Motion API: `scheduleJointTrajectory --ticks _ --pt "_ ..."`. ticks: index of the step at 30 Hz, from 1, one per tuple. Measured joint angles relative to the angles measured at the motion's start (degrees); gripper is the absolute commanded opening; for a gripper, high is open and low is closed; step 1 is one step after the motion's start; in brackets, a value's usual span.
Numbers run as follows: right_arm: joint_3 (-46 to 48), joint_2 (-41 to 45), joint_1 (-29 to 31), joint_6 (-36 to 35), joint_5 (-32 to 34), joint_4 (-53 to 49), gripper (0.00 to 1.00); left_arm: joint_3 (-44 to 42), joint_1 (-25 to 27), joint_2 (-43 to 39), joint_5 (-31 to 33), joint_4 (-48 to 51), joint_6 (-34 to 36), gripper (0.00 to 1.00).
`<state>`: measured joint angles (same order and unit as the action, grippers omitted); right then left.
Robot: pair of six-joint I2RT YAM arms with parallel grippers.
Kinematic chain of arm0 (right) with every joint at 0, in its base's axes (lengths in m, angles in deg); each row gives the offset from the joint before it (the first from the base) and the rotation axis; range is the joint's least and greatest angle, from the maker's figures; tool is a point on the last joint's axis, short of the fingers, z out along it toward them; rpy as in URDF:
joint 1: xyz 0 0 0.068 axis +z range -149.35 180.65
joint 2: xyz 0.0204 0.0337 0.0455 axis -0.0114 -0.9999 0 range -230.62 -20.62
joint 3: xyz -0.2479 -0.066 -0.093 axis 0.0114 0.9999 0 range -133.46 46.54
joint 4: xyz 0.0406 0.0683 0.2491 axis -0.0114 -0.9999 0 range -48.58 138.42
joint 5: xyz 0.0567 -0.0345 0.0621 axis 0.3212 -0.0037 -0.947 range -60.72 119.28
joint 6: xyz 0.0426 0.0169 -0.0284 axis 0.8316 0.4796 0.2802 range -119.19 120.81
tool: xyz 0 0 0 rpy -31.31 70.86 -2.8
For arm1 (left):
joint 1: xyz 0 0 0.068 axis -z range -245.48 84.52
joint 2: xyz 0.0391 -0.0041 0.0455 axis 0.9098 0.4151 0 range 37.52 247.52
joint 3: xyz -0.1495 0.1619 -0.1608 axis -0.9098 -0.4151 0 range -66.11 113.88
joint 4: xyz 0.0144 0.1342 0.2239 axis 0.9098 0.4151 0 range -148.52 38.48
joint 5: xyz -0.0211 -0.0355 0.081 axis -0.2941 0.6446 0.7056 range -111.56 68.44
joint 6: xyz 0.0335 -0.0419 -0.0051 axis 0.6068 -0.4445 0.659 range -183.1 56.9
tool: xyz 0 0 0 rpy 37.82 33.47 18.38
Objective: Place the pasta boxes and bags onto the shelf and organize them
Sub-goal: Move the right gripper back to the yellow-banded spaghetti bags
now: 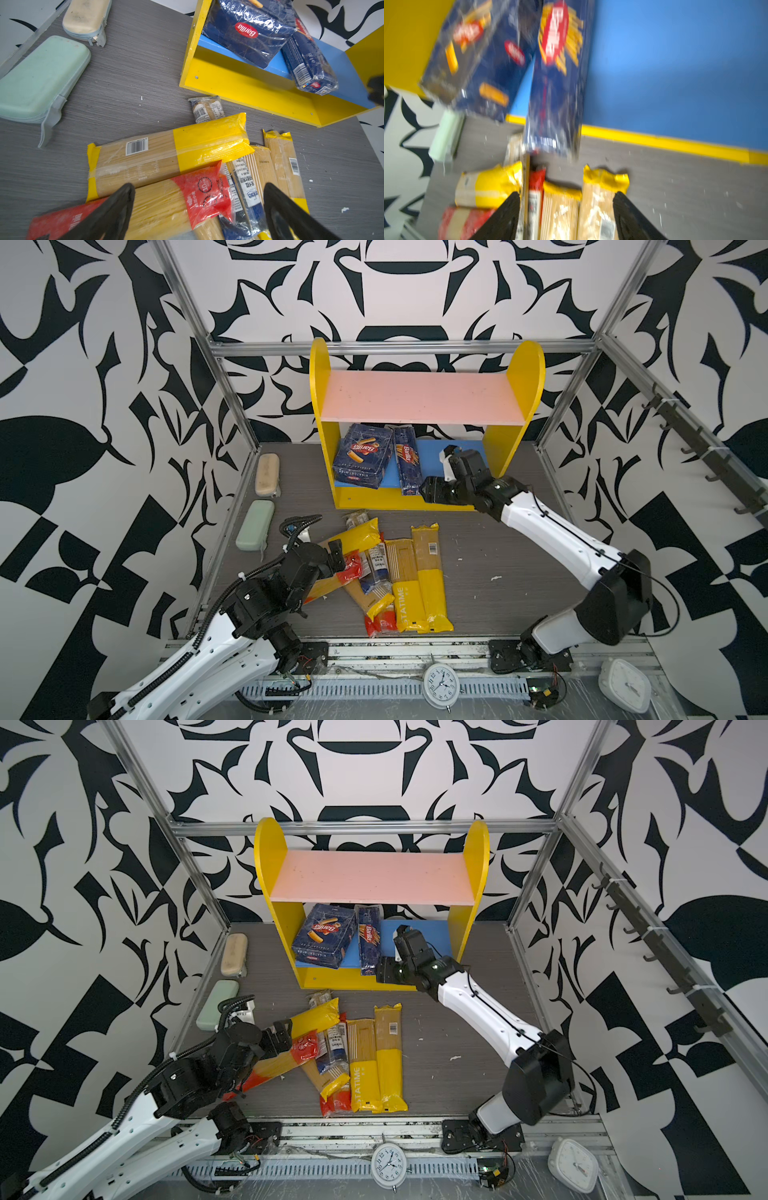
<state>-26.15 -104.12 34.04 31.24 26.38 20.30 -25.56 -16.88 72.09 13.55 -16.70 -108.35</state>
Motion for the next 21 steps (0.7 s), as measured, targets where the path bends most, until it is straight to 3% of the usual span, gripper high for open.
scheduleJointTrajectory --ticks 7,13,21 --pt "17.5 11.2 7.2 2.1 0.9 -1.4 0.74 0.0 0.0 1.2 -0.6 0.4 -0.7 0.99" --pt "26.4 18.1 12.0 5.4 3.9 -2.3 0.75 0.0 0.0 5.0 -2.0 -0.6 -1.3 0.99" --pt "33.9 19.7 17.9 9.9 7.5 -3.5 0.76 0.0 0.0 8.5 -3.5 -2.0 -1.3 0.99"
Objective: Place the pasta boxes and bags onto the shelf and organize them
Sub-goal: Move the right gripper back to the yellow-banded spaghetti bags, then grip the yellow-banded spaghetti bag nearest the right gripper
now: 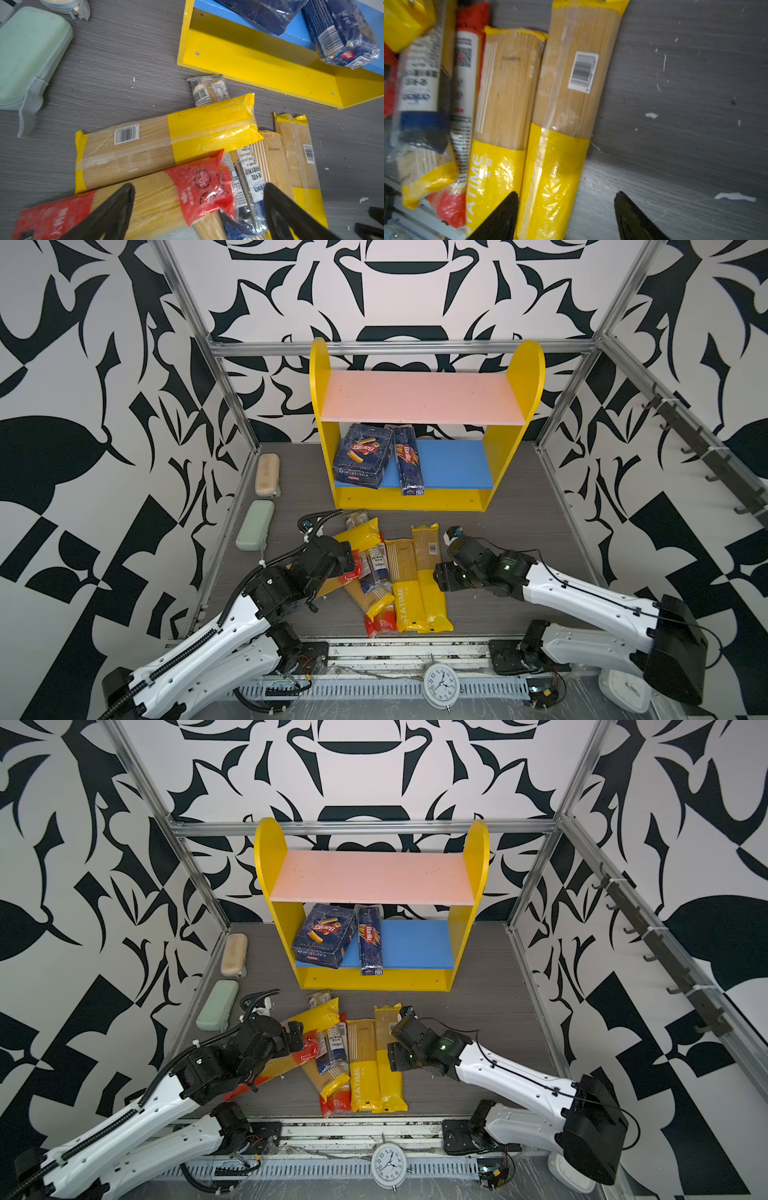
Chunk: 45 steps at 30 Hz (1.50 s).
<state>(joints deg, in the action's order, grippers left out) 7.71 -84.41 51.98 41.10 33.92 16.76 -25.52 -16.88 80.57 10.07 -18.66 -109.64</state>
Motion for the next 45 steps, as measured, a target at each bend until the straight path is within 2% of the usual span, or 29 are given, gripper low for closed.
scheduleJointTrajectory --ticks 8,24,30,37,45 --pt "4.5 -0.7 2.6 3.0 0.2 1.7 0.76 0.0 0.0 -0.9 -0.4 -0.2 0.0 0.99" --pt "4.3 -13.2 7.5 6.9 -1.4 12.4 0.76 0.0 0.0 -2.8 -0.4 0.0 0.0 0.99" --pt "2.5 -16.2 7.6 7.9 -0.3 12.5 0.73 0.0 0.0 -3.4 -0.1 0.3 0.0 0.99" --pt "-3.1 -21.7 7.4 8.3 1.4 7.3 0.7 0.0 0.0 -4.2 0.4 1.0 0.0 0.99" --pt "-3.3 -21.4 1.5 5.8 0.1 7.3 0.7 0.0 0.0 -6.1 1.1 2.5 0.0 0.99"
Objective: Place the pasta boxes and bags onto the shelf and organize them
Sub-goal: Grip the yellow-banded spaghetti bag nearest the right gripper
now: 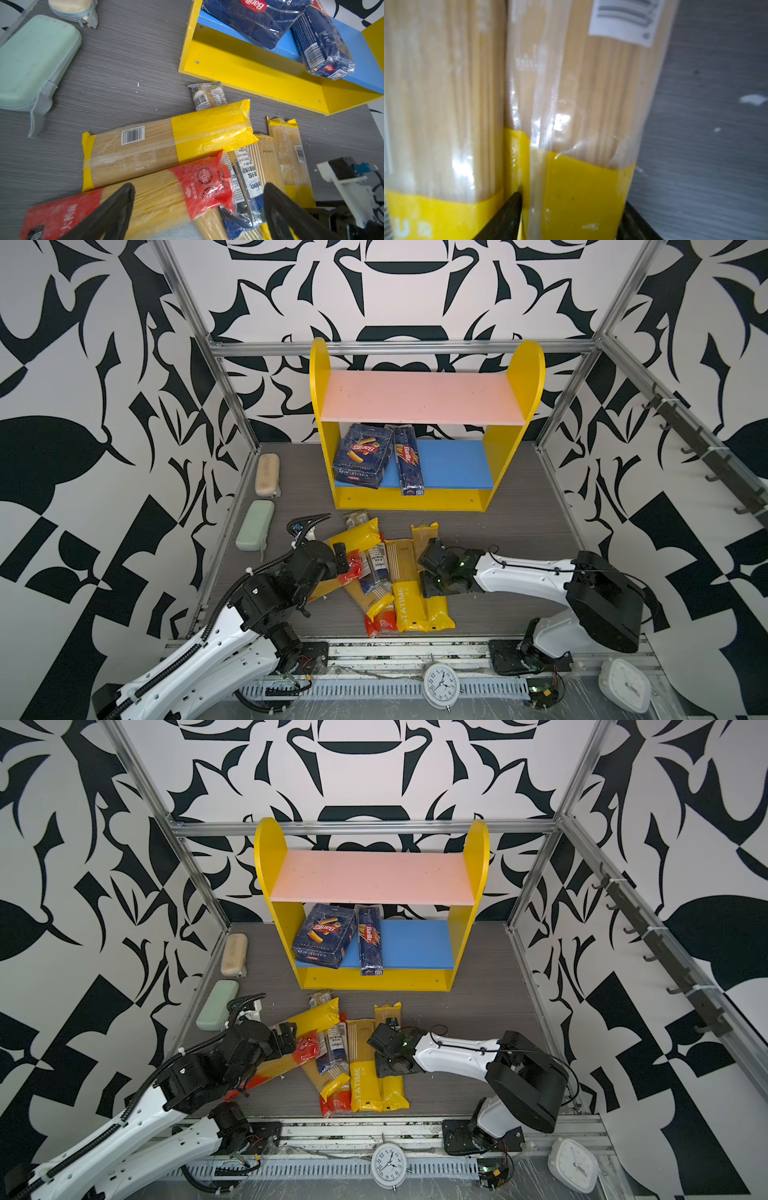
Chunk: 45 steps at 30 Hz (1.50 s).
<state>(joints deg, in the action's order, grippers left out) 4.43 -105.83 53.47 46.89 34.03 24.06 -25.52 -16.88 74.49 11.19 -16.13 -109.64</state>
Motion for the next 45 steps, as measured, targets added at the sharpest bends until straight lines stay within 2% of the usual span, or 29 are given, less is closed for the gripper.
scheduleJointTrajectory --ticks 7,14,22,34,39,43,45 --pt "1.3 3.0 -5.9 -3.5 0.5 -3.3 0.73 0.0 0.0 0.3 0.7 0.0 0.1 0.99" --pt "2.8 6.7 -6.5 -6.2 0.0 -4.7 0.83 0.0 0.0 3.1 0.7 -0.1 0.5 0.99" --pt "5.4 12.6 -4.6 -6.6 -0.1 -5.5 0.88 0.0 0.0 3.8 0.6 -0.7 0.6 0.99" --pt "8.1 10.1 2.2 -4.2 0.9 -5.0 0.9 0.0 0.0 4.0 0.3 -1.0 0.5 0.99" --pt "7.6 8.5 3.2 -2.9 2.9 -5.1 0.88 0.0 0.0 2.8 0.2 -1.0 0.3 0.99" --pt "6.1 6.2 3.6 -2.0 3.1 -5.2 0.78 0.0 0.0 1.6 0.2 -0.9 0.0 0.99" --pt "5.6 5.2 3.7 -1.5 3.2 -4.9 0.7 0.0 0.0 1.0 0.2 -0.7 -0.2 0.99"
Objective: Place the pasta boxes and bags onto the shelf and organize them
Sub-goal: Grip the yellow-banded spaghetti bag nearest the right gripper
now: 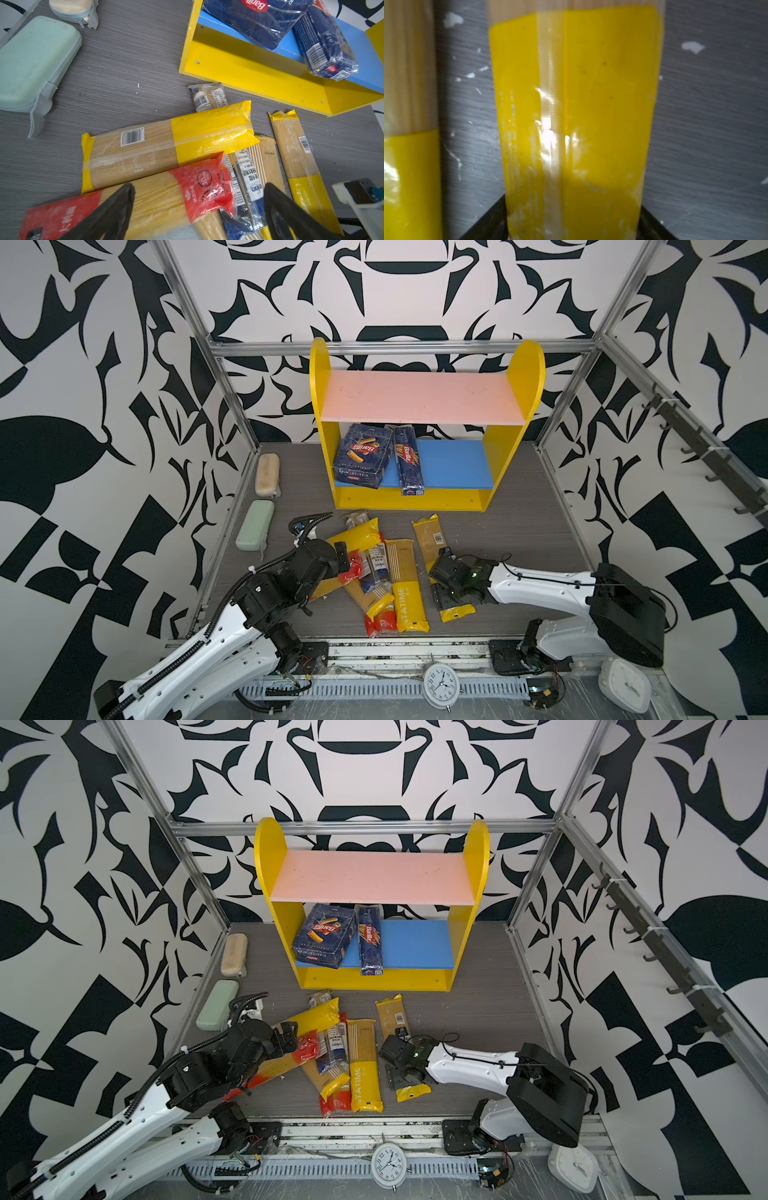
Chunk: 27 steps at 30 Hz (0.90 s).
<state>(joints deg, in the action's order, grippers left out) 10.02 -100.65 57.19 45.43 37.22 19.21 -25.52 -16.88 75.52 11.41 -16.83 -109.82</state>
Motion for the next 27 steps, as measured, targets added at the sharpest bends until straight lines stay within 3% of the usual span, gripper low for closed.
scheduleJointTrajectory --ticks 7,17,27 --pt "-0.1 0.2 0.3 1.0 0.6 2.7 0.3 0.0 0.0 -1.7 0.0 0.8 0.0 0.99" --pt "2.9 5.9 0.1 1.6 -1.5 6.1 0.2 0.0 0.0 -2.6 0.3 1.9 -0.2 0.99" --pt "10.6 22.1 -1.0 3.1 -7.1 2.7 0.16 0.0 0.0 -1.8 0.4 2.3 -0.2 0.99"
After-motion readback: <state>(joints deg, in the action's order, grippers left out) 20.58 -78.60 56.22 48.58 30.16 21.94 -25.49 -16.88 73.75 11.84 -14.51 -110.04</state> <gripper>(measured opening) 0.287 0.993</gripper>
